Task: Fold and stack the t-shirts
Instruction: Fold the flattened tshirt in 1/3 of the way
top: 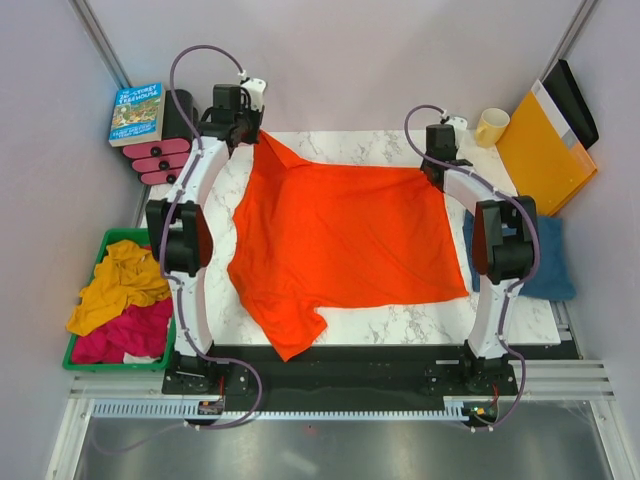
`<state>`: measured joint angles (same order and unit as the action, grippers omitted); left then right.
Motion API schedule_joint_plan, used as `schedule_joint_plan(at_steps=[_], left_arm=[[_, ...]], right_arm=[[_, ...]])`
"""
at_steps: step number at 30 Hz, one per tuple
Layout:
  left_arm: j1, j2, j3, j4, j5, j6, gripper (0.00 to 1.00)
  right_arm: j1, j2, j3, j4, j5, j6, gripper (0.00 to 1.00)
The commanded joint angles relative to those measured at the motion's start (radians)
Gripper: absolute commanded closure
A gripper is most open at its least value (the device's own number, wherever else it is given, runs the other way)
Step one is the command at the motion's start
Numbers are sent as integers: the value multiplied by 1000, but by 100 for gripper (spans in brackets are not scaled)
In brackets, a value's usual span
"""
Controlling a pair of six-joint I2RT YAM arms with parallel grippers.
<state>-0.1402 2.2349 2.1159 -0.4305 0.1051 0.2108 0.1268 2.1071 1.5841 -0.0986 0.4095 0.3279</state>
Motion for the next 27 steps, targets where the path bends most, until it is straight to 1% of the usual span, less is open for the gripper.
schedule_joint_plan(at_steps=[1,2,4,7,9,17,21,22,27], left_arm=[[-4,-191,-98,21,4,-14,98],[-4,-240,-146,21,16,-17,98],[-4,-283,-192,19,21,-22,98],[-4,-363,-311,18,31,-36,98],[-4,-418,-358,16,34,-42,98],[-4,-570,-579,15,48,-62,98],[-4,-630,-674,19,44,-74,98],[-4,-641,-718,22,44,-76,98],[-4,-709,-833,47,28,-70,98]], right_arm=[[-4,-151,-68,60,3,25,100],[-4,-166,-97,60,5,29,100],[-4,-209,-130,60,-3,40,100],[-3,-262,-203,53,-5,63,100],[-4,-303,-271,53,-3,80,100],[-3,-440,-484,69,2,117,100],[-3,-464,-510,68,2,129,100],[-3,-466,-513,65,2,134,100],[-1,-437,-546,57,-1,161,100]])
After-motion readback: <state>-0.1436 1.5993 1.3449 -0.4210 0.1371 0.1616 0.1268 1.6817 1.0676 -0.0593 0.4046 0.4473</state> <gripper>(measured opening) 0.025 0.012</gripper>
